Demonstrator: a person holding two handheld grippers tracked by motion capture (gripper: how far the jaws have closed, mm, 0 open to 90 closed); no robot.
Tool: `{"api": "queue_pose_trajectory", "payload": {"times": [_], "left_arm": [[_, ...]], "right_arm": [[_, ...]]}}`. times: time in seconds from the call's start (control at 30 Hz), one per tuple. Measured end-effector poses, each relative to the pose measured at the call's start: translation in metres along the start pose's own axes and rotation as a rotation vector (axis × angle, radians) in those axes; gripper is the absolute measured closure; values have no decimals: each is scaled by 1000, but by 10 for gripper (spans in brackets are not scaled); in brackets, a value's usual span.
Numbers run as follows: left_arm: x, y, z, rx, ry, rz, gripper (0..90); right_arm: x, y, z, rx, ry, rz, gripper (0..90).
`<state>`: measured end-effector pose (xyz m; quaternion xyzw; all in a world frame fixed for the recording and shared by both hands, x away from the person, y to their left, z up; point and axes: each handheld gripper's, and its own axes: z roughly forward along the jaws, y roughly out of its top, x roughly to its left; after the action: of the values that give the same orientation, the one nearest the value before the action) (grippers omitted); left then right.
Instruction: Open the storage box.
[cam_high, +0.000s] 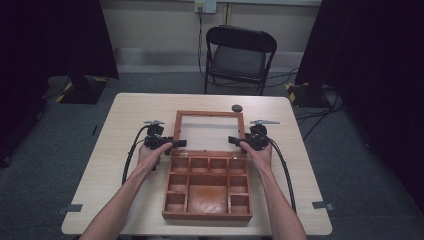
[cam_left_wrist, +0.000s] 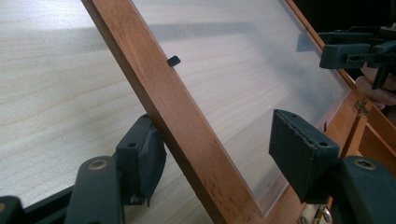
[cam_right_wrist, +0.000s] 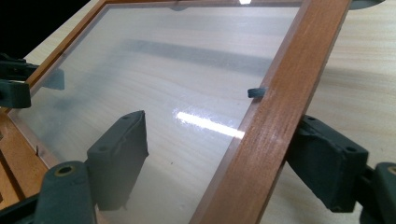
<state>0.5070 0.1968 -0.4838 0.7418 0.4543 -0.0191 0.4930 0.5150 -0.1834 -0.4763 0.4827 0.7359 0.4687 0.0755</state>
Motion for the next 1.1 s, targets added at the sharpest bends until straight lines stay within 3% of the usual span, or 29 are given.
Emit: {"api": "queue_pose_trajectory", "payload": {"times": [0.1, 0.67, 0.77, 0.8, 0.97, 1.1], "left_arm": [[1, 0, 0, 0, -4, -4, 356], [3, -2, 0, 31, 35, -17, 316], [6, -4, 0, 38, 26, -45, 309], [7, -5, 1, 31, 21, -53, 307], [7, -7, 1, 21, 21, -52, 306], [6, -6, -2, 20, 52, -30, 297]], "right_arm": [[1, 0, 0, -7, -24, -13, 202], [-5, -3, 4, 39, -22, 21, 182], [-8, -5, 4, 62, -16, 42, 184], [-8, -5, 4, 66, -35, 28, 197], [-10, -6, 1, 65, -27, 40, 194], [-7, -5, -1, 51, -26, 33, 202]]}}
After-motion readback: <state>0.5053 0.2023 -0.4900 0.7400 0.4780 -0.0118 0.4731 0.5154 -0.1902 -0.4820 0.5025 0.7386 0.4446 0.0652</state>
